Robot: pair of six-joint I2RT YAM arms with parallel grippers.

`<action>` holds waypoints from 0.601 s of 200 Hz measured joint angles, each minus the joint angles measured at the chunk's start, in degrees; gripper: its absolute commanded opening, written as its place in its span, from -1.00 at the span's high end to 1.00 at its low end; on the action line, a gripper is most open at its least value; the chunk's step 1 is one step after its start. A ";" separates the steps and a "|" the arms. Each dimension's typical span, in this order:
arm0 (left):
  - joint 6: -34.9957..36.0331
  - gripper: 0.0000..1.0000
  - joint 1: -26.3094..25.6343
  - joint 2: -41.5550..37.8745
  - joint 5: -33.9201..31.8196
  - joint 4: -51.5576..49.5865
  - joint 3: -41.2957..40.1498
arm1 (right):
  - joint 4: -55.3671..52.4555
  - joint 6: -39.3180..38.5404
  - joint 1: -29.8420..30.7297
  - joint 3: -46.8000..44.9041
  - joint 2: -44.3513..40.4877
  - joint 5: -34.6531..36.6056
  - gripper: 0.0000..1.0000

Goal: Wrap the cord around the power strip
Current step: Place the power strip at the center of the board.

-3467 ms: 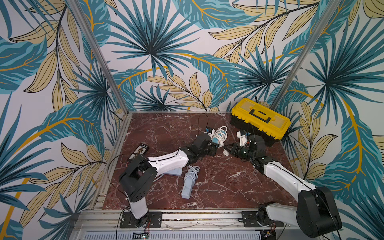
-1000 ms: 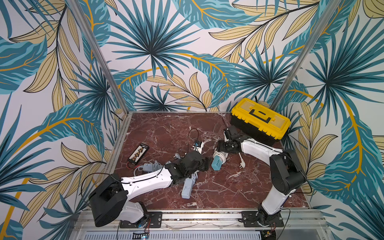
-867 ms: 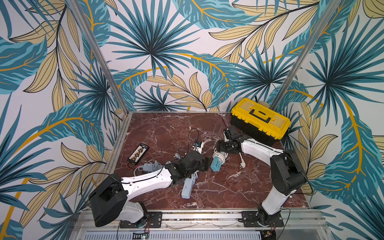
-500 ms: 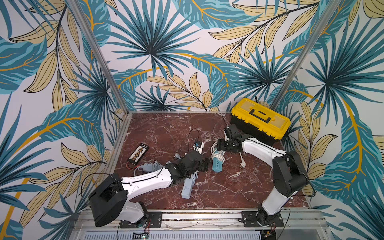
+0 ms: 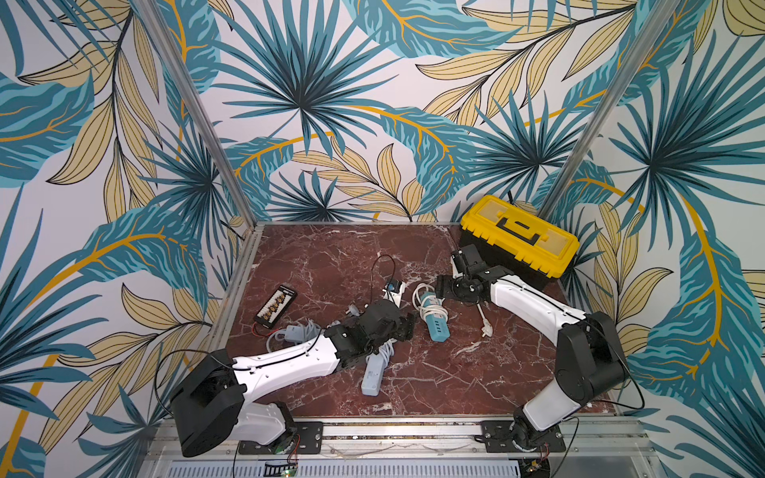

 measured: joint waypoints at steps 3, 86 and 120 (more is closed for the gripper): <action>0.17 -0.48 0.02 -0.31 -0.11 0.02 0.00 | -0.07 0.00 0.00 0.00 -0.31 0.00 -0.59; 12.31 -0.56 2.23 -13.99 -8.26 0.07 -3.26 | 14.40 -9.18 0.09 -15.80 -24.74 8.52 -0.77; 19.96 -0.57 10.71 -19.65 -18.86 1.73 -5.75 | 32.20 -25.05 -0.02 -31.01 -32.30 20.63 -0.86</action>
